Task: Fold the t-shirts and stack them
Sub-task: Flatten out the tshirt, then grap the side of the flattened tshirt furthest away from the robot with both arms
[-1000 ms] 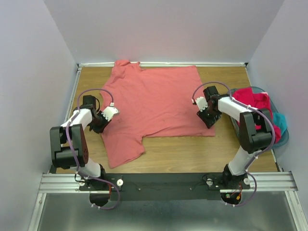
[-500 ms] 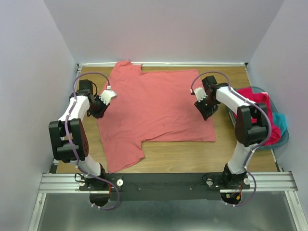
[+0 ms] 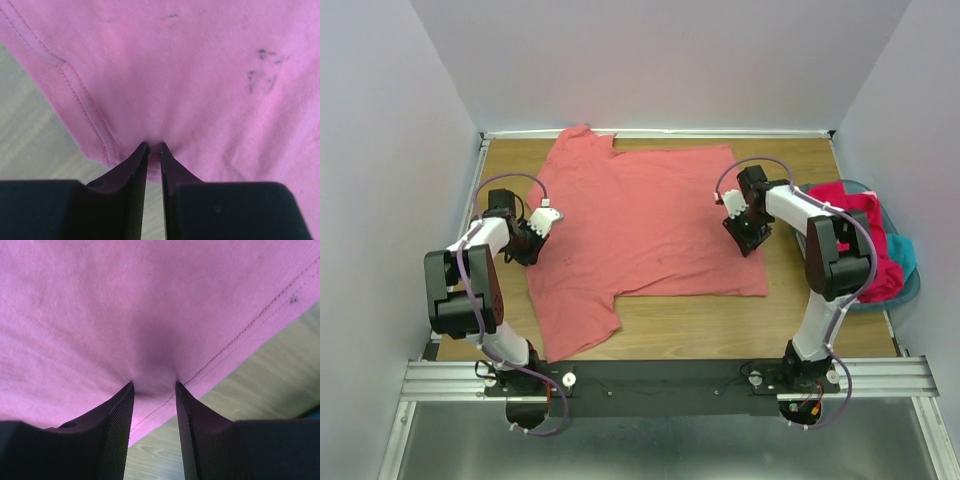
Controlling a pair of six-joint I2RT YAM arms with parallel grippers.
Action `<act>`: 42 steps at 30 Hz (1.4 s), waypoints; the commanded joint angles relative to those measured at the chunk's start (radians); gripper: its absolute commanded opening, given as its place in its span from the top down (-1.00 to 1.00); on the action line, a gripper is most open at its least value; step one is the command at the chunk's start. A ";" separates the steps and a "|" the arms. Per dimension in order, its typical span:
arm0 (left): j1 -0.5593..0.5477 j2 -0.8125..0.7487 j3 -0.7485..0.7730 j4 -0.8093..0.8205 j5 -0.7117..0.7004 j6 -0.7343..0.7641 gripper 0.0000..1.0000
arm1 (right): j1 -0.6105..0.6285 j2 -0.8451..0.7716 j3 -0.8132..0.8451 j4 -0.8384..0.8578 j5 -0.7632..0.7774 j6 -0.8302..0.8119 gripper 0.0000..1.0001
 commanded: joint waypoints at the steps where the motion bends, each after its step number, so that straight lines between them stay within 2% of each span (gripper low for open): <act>1: 0.018 -0.048 -0.137 -0.067 -0.050 0.037 0.58 | -0.001 -0.037 -0.112 -0.002 -0.009 -0.016 0.06; 6: 0.016 -0.127 -0.177 -0.115 -0.060 0.051 0.61 | -0.001 -0.107 -0.175 -0.042 -0.041 -0.034 0.06; 11: 0.018 -0.150 -0.133 -0.198 -0.027 0.077 0.61 | -0.002 -0.178 -0.151 -0.078 -0.038 -0.037 0.05; 14: 0.018 -0.153 -0.052 -0.256 0.059 0.086 0.59 | -0.022 -0.170 -0.037 -0.078 -0.076 -0.019 -0.02; 15: 0.016 -0.142 -0.024 -0.265 0.078 0.086 0.57 | -0.027 -0.155 0.045 -0.078 -0.087 0.003 -0.03; 18: 0.016 -0.099 0.100 -0.261 0.133 0.060 0.43 | -0.037 -0.083 0.154 -0.079 -0.118 0.024 -0.04; 20: 0.018 -0.070 0.180 -0.226 0.147 0.016 0.39 | -0.037 -0.042 0.242 -0.079 -0.133 0.041 -0.04; 24: 0.018 0.029 0.246 -0.153 0.121 -0.040 0.39 | -0.036 0.076 0.305 -0.082 -0.143 0.063 -0.03; 30: 0.016 0.115 0.231 -0.058 0.078 -0.074 0.39 | -0.036 0.143 0.294 -0.064 -0.141 0.070 -0.02; 42: 0.018 0.102 0.111 -0.014 0.013 -0.057 0.40 | -0.036 0.161 0.184 -0.024 -0.094 0.043 -0.02</act>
